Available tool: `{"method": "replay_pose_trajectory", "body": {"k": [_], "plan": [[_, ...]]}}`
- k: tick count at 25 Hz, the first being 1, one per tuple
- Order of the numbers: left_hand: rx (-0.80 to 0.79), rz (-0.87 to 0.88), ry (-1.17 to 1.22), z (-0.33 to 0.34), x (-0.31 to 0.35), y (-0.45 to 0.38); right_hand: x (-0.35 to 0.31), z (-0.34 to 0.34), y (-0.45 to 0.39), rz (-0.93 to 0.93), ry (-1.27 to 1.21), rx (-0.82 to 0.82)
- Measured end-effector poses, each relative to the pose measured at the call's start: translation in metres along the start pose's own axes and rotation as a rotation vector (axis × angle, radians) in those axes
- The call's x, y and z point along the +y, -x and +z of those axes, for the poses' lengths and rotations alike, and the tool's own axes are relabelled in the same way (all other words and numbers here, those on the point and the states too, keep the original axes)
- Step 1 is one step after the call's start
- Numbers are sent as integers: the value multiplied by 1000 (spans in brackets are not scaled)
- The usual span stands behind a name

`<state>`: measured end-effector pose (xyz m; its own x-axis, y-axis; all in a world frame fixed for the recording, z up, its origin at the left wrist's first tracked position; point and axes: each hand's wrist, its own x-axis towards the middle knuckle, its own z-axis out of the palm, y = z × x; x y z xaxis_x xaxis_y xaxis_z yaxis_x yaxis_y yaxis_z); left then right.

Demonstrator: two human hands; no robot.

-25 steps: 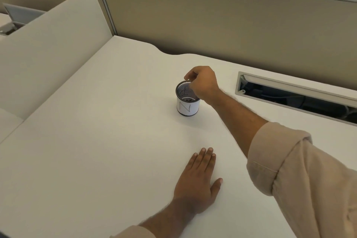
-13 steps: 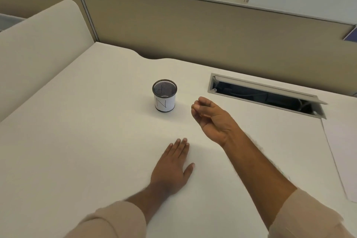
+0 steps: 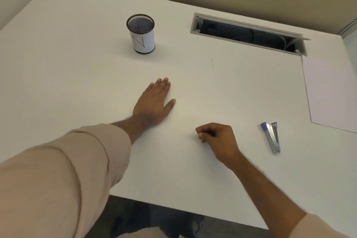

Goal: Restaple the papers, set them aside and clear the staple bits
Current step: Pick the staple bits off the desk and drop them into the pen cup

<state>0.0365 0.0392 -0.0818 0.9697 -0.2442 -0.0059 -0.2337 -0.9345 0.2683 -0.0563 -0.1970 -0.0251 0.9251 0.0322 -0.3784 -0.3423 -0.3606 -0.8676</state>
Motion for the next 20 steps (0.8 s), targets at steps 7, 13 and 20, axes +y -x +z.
{"method": "replay_pose_trajectory", "body": {"k": [7, 13, 20], "plan": [[6, -2, -7, 2, 0, 0, 48, -24, 49, -365, 834, -93], [19, -8, 2, 1, 0, 0, 47, -1, 32, -342, 1021, 8], [27, -6, 0, 0, 0, 0, 36, -9, 17, -393, 981, -63]]}}
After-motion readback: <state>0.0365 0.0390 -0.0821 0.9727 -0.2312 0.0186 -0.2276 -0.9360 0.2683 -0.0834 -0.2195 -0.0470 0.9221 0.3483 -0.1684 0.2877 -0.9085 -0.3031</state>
